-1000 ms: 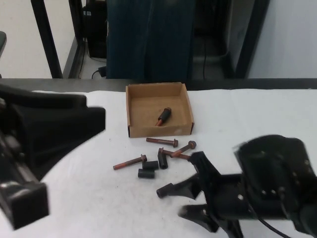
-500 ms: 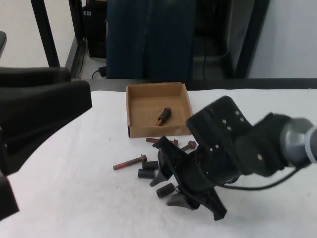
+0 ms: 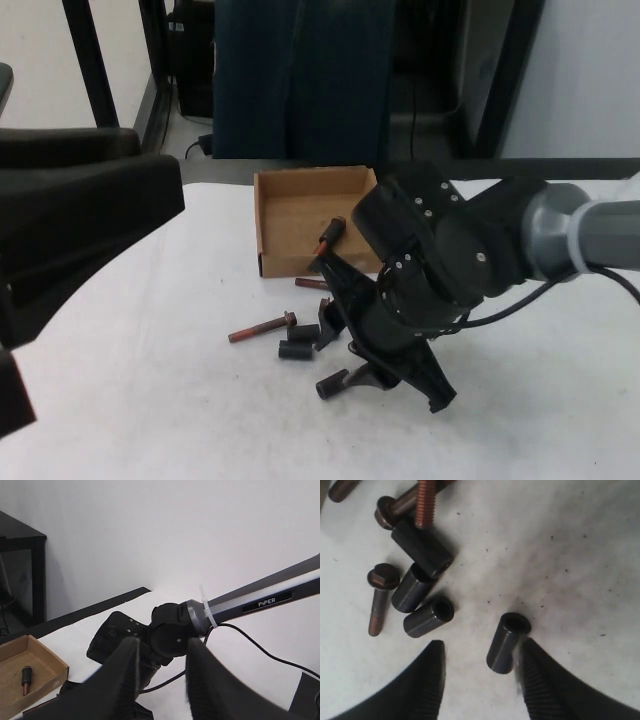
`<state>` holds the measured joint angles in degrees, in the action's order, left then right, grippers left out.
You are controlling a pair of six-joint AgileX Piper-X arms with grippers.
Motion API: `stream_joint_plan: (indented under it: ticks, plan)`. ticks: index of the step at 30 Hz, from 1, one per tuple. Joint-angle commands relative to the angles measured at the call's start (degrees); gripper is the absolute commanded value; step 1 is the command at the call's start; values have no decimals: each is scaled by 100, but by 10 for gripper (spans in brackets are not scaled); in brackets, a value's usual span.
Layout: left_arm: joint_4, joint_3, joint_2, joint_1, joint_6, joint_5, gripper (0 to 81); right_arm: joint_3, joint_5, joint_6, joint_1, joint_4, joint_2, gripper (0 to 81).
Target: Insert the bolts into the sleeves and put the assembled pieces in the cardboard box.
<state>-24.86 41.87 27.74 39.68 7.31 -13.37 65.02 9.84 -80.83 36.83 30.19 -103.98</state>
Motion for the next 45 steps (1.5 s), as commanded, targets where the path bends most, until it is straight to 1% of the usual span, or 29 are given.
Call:
stream_joint_plan:
  ticks: [1, 9, 13, 24, 28, 31, 37, 42, 45]
  plan:
    - [74, 69, -56, 23, 22, 31, 308, 196, 85, -164, -34, 43, -157, 438]
    - [74, 69, -56, 23, 22, 31, 308, 192, -98, -218, -34, 108, -157, 438]
    - [74, 69, -56, 23, 25, 42, 308, 192, -119, -236, -19, 366, -157, 438]
    - [74, 69, -56, 23, -26, 40, 308, 192, -180, -236, -5, 374, -202, 438]
    - [74, 69, -56, 23, -90, 40, 308, 192, 37, -276, 85, 283, -343, 438]
    - [74, 69, -56, 23, -132, 40, 308, 192, 6, -326, 155, 37, -371, 438]
    - [74, 69, -56, 23, -132, 40, 308, 192, -69, -429, 168, -1, -371, 438]
    - [74, 69, -56, 23, -132, 40, 308, 192, -120, -446, 168, 41, -425, 366]
    - [74, 69, -56, 23, -132, 40, 308, 192, -120, -446, 168, 41, -445, 365]
